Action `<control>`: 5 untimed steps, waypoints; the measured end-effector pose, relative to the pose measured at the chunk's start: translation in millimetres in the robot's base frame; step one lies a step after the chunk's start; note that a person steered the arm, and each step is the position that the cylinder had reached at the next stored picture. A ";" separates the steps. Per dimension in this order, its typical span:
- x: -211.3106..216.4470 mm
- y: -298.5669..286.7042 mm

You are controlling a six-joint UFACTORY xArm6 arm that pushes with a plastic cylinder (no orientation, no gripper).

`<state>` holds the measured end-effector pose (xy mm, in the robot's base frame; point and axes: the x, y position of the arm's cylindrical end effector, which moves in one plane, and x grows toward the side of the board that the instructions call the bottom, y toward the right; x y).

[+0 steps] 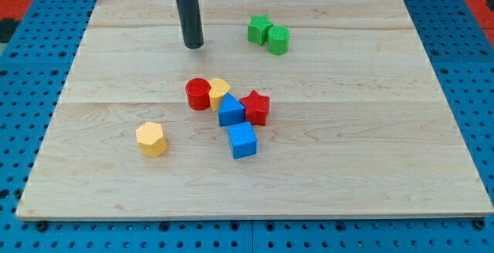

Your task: Point your hand at the top side of the red circle

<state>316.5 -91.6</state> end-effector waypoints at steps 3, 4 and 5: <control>-0.9 -18.0; -0.9 -19.1; -0.9 -19.0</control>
